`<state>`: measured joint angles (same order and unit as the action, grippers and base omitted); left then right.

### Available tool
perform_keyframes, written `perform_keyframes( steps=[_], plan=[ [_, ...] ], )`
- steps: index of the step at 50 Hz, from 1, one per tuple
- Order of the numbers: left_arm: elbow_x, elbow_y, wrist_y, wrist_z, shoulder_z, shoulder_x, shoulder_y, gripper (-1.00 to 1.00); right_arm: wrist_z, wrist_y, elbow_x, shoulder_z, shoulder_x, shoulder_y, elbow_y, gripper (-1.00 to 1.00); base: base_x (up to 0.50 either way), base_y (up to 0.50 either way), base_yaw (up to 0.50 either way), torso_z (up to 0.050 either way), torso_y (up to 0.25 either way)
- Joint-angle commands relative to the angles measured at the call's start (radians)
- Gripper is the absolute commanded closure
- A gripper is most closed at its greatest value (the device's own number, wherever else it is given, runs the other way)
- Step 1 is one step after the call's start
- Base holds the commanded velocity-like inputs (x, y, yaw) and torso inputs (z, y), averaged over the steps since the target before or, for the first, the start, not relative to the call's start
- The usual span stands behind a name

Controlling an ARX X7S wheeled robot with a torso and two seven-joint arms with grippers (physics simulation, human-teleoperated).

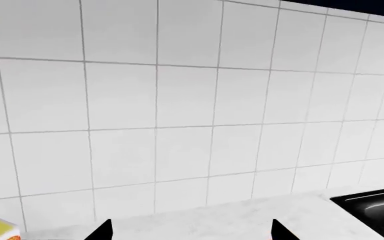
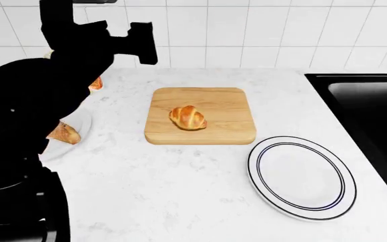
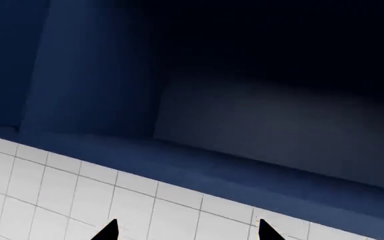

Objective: From the different types of pastries on the counter, select a croissant and place it on the cutting board. Then retrieve a jar of jam from the cabinet and place it alongside the croissant on the cutting board.

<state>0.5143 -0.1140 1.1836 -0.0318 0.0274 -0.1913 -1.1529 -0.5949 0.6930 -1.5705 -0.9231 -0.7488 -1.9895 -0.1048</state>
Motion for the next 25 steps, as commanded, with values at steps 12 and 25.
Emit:
perform_keyframes(
  steps=[12,25],
  plan=[
    [0.081,-0.087,0.070,-0.032,-0.063,0.033,0.033,-1.00,-0.352,0.001,0.131,0.076,-0.117,-0.124,-0.124,-1.00,0.00,0.00,0.00,0.000,0.000],
    [0.094,-0.069,0.061,-0.036,-0.063,0.040,0.043,-1.00,-0.239,0.019,0.221,0.014,-0.017,-0.131,0.084,-1.00,0.00,0.00,0.00,0.000,0.000]
  ],
)
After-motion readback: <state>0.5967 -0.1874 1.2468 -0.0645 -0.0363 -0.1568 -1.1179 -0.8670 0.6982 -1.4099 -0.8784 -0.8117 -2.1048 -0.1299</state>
